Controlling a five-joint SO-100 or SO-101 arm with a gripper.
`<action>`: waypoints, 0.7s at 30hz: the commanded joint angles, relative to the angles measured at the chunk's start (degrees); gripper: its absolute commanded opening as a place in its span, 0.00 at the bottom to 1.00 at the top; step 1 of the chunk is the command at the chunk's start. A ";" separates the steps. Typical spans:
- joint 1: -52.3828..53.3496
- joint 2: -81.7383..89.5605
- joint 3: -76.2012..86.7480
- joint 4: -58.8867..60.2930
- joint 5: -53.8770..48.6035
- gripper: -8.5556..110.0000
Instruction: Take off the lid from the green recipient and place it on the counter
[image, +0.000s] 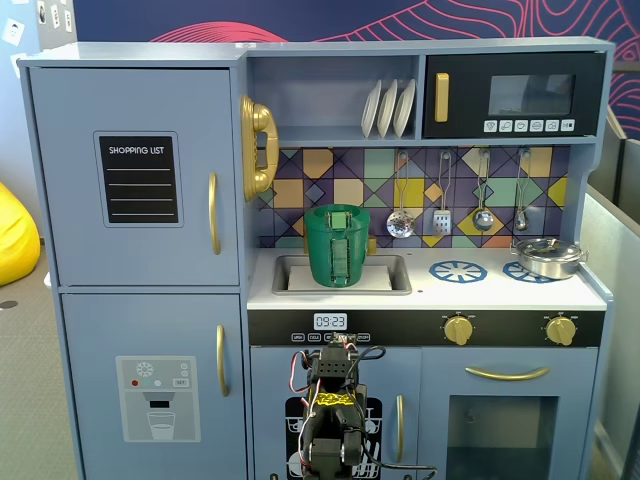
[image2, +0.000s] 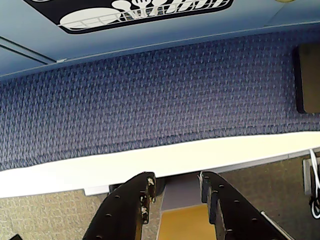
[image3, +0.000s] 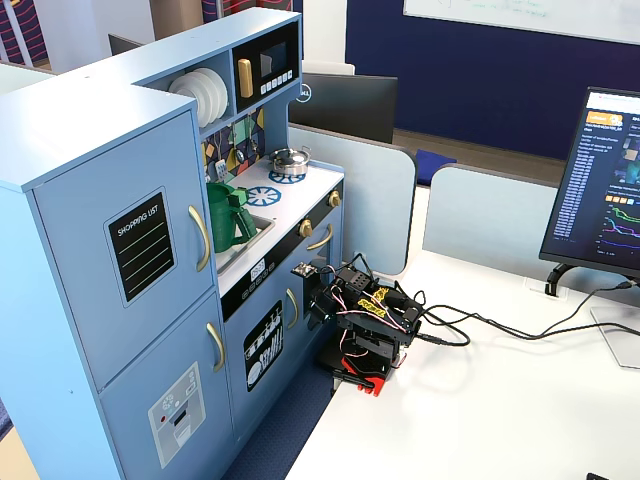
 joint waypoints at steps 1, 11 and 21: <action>4.66 -0.18 0.88 10.02 2.90 0.07; 4.48 -0.18 0.88 10.02 2.99 0.07; 6.42 -0.26 -3.78 -1.93 2.64 0.07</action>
